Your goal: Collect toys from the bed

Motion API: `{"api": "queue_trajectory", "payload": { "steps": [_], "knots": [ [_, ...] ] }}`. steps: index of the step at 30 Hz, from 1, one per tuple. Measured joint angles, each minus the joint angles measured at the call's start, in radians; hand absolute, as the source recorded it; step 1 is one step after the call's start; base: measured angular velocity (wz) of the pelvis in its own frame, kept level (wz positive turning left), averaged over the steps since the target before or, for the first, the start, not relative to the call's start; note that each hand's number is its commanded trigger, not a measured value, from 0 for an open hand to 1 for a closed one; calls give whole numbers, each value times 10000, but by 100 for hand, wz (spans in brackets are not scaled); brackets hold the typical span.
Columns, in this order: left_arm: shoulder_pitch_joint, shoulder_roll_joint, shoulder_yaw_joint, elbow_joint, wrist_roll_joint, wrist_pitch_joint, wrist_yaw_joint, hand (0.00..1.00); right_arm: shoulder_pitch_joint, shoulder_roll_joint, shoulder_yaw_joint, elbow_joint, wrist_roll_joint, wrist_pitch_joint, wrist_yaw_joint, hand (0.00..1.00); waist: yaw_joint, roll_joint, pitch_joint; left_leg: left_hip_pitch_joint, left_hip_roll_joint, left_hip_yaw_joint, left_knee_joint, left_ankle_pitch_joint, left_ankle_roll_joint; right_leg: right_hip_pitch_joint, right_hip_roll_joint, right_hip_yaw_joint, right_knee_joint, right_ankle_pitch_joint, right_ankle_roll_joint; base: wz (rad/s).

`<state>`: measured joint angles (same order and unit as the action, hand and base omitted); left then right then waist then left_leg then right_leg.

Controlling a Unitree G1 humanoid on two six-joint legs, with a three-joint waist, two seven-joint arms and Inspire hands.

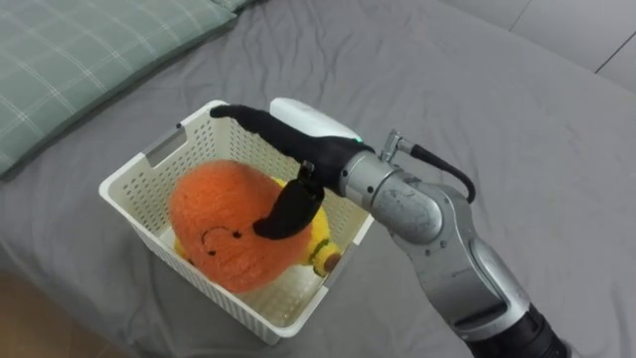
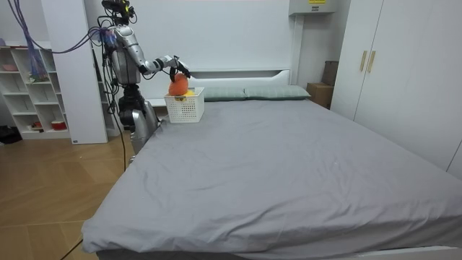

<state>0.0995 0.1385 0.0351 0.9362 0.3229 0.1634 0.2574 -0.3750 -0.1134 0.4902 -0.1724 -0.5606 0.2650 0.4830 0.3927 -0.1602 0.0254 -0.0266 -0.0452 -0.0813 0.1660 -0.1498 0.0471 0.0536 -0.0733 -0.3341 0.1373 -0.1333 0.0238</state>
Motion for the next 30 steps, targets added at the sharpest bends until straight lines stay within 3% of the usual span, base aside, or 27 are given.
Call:
{"api": "queue_trajectory", "payload": {
  "steps": [11,20,22,24,27,28,30],
  "knots": [
    [20,-4,19,6,1,0,3,0,1,-68,-19,0,4,-11,-162,0,-94,18,12,5,-5,-39,8,0,0,65,5,11,-10,0,0,0],
    [179,-84,181,66,50,-32,25,0,283,-157,-1300,-152,499,-282,-1220,0,-733,85,22,58,-8,0,55,-2,-1,103,13,192,-15,-1,2,-1],
    [228,-203,406,68,2,-67,162,0,776,-157,-1978,-426,565,-697,-1679,0,-1076,223,22,88,-14,19,147,-2,5,118,16,365,-15,24,34,0],
    [302,-294,495,83,-57,-157,182,0,1188,-201,-2381,-524,623,-944,-2231,0,-1182,418,13,197,6,237,88,-6,23,131,13,577,-9,28,41,-25],
    [380,-324,528,89,-44,-412,245,0,1692,-412,-2748,-540,606,-1266,-2906,0,-1540,711,-42,344,47,506,-28,-7,39,137,29,869,17,32,48,-29],
    [424,-328,618,90,-44,-547,272,0,1879,-482,-2890,-538,566,-1385,-3082,0,-1736,817,-94,371,58,560,-65,-8,40,126,34,918,30,32,48,-20],
    [468,-317,623,90,-49,-644,424,0,2114,-590,-3193,-453,633,-1565,-3379,0,-2017,905,-140,497,123,777,-154,-8,35,100,70,1091,67,34,45,-25]
  ]
}}
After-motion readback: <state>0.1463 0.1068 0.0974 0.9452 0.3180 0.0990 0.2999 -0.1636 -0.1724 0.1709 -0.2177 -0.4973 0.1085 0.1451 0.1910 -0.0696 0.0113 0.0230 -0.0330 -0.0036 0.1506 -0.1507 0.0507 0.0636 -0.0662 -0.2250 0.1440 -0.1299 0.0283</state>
